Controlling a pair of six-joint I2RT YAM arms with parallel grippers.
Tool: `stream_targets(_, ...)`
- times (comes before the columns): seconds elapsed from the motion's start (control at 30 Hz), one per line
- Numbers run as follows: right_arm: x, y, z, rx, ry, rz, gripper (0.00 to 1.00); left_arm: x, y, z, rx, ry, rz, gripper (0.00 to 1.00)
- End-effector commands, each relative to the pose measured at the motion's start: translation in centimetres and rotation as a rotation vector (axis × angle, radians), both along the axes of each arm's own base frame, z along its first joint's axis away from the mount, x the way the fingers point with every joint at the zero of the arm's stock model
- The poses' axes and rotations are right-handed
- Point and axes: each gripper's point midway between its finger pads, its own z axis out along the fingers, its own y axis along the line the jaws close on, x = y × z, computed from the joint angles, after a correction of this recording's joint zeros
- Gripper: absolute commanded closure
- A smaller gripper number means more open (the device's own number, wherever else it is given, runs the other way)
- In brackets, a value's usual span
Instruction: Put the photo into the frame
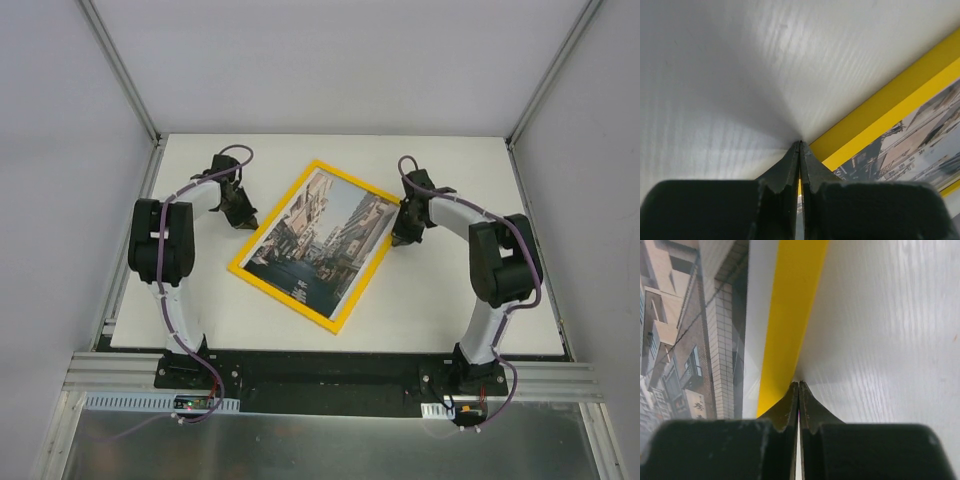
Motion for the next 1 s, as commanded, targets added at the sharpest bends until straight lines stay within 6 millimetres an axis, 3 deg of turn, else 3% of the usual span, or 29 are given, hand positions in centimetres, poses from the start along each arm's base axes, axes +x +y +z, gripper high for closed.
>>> stream_targets(0.0,2.9,1.8,1.5,0.029,-0.020,0.069,0.99,-5.4,-3.0,-0.7,0.001,0.117,-0.057,0.99)
stream_targets(0.23,4.3,2.9,0.1,0.042,0.027,0.108,0.99,-7.2,-4.2,-0.4,0.000,0.100,-0.072,0.99)
stream_targets(0.57,5.9,3.7,0.0,0.049,0.022,0.138,0.99,-7.5,-5.0,-0.3,-0.017,0.084,-0.081,0.99)
stream_targets(0.97,5.6,4.2,-0.5,0.057,0.029,0.176,0.99,-9.3,-6.0,-0.3,-0.029,0.058,-0.092,1.00)
